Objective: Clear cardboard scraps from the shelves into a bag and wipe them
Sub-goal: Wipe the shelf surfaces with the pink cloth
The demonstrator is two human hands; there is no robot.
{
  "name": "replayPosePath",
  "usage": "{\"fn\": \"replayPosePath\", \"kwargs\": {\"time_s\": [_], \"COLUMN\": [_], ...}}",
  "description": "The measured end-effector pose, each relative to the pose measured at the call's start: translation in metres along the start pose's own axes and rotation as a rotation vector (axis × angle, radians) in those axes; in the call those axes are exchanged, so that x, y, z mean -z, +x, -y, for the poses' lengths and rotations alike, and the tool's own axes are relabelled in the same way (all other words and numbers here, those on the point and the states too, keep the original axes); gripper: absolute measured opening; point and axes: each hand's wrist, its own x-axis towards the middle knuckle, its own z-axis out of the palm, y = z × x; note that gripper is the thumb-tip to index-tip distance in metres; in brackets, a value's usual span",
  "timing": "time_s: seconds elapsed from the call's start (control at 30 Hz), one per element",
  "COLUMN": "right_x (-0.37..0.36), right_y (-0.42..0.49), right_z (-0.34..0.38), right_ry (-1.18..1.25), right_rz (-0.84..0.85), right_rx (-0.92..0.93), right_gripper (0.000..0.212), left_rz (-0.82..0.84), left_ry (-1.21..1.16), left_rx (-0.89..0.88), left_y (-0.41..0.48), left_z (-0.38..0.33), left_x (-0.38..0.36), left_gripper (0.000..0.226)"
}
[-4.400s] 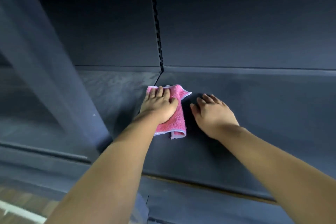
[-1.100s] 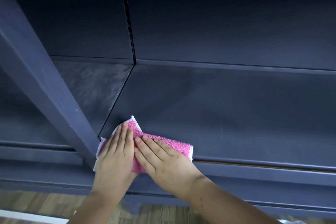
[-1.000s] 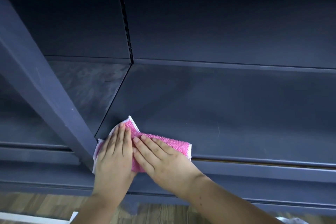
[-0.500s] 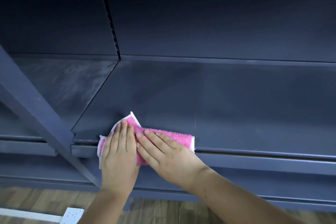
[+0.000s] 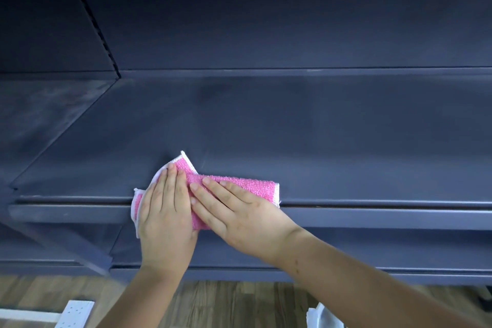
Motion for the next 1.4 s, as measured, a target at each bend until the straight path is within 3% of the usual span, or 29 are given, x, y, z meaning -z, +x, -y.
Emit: {"fn": "replayPosePath", "kwargs": {"time_s": [0.1,0.23,0.6,0.7,0.8,1.1,1.4], "right_x": [-0.001,-0.002,-0.006,-0.005,-0.004,-0.003,-0.007], "right_y": [-0.021,-0.046,-0.105,-0.116,-0.120,-0.119,-0.134], "right_z": [-0.012,-0.025,-0.057,-0.065,-0.069,-0.068,-0.074], "right_ry": [-0.019,-0.038,-0.038,-0.027,-0.011,0.047,0.051], "right_rz": [-0.011,-0.010,-0.003,0.028,0.051,0.095,0.058], "right_rx": [-0.002,0.002,0.000,0.012,0.042,0.032,0.045], "right_gripper": [0.054,0.060,0.059,0.064,0.061,0.048,0.051], "left_rz": [-0.007,-0.001,-0.008,-0.021,-0.005,-0.015,-0.043], "left_ry": [-0.005,-0.019,-0.031,-0.031,-0.050,-0.054,-0.049], "left_rx": [0.001,0.017,0.012,0.015,0.048,0.084,0.072], "left_y": [-0.001,-0.001,-0.003,-0.004,-0.005,-0.003,-0.004], "left_z": [-0.023,-0.053,-0.119,-0.133,-0.142,-0.142,-0.159], "left_x": [-0.001,0.003,0.006,0.009,0.010,0.010,0.014], "left_gripper": [0.040,0.061,0.057,0.036,0.048,0.051,0.052]}}
